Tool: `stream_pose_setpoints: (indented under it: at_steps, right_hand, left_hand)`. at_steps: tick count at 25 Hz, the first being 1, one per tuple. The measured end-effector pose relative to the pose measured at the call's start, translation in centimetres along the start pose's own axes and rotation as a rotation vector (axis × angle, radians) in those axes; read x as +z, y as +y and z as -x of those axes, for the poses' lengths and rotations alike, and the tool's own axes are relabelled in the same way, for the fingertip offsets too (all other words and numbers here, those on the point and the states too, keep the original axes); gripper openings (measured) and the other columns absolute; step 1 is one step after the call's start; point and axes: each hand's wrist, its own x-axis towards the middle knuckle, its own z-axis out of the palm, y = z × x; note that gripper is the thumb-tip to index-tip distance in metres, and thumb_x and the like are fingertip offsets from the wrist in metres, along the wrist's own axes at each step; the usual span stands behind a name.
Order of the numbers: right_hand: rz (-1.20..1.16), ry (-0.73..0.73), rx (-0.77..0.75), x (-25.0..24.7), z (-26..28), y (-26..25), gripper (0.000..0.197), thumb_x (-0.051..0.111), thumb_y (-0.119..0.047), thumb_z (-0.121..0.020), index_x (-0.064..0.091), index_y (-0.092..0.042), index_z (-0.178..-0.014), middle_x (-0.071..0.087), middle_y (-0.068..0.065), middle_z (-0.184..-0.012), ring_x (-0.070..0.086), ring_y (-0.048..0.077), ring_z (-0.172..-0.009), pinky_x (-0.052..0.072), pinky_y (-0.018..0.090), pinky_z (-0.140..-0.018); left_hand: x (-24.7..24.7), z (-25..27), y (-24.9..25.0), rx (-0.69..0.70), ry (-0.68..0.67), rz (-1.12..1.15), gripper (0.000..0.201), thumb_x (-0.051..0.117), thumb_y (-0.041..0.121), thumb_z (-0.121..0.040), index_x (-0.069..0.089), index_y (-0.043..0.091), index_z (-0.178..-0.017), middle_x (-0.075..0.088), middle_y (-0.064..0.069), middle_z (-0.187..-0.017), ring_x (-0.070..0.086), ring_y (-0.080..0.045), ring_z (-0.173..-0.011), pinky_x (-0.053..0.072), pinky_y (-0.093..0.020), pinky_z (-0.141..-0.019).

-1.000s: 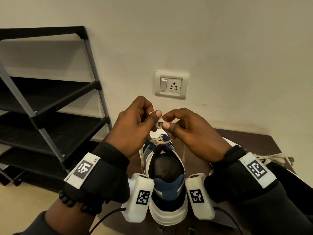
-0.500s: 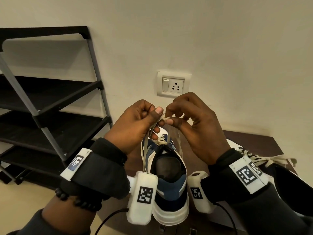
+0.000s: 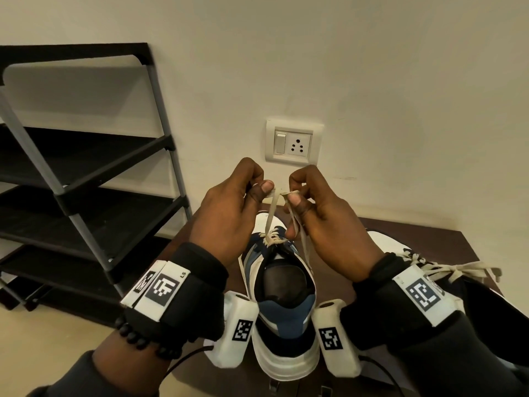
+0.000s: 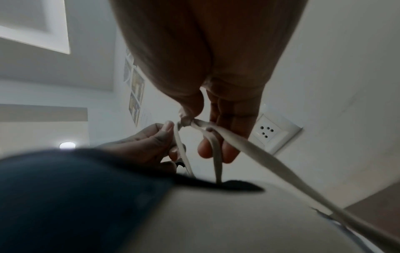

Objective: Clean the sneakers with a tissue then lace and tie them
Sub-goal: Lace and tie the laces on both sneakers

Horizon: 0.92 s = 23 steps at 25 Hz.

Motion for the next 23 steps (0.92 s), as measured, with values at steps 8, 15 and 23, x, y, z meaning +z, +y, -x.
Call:
stream_pose_setpoints:
  at_steps: [8,15,23]
  right_hand:
    - [0.103,0.054,-0.009,-1.1,-0.5,0.8,0.003,0.050,-0.025,-0.097,0.049,-0.026,-0.095,0.058,-0.008,-0.079,0.054,0.011,-0.068,0.043,0.027,-0.066]
    - [0.051,0.057,0.054,-1.9,-0.4,2.0,0.004,0.051,-0.025,-0.096,0.053,-0.022,-0.095,0.057,-0.010,-0.092,0.044,0.001,-0.059,0.035,0.018,-0.063]
    - [0.265,0.018,0.207,-3.8,0.1,3.9,0.005,0.051,-0.019,-0.093,0.054,-0.017,-0.089,0.059,-0.003,-0.086,0.052,0.007,-0.074,0.037,0.013,-0.063]
  left_hand:
    - [-0.6,-0.4,-0.4,-0.069,-0.113,0.109,0.017,0.045,0.035,-0.099,0.048,0.019,-0.093,0.057,0.005,-0.069,0.055,-0.012,-0.063,0.045,-0.027,-0.061]
    - [-1.1,-0.2,-1.8,-0.264,-0.141,0.183,0.022,0.043,0.038,-0.099,0.052,0.020,-0.090,0.059,0.002,-0.069,0.046,-0.002,-0.055,0.039,-0.028,-0.064]
    - [-1.1,1.2,-4.6,-0.458,-0.303,0.090,0.025,0.040,0.035,-0.100,0.053,0.014,-0.092,0.059,0.000,-0.071,0.048,-0.011,-0.061,0.038,-0.030,-0.065]
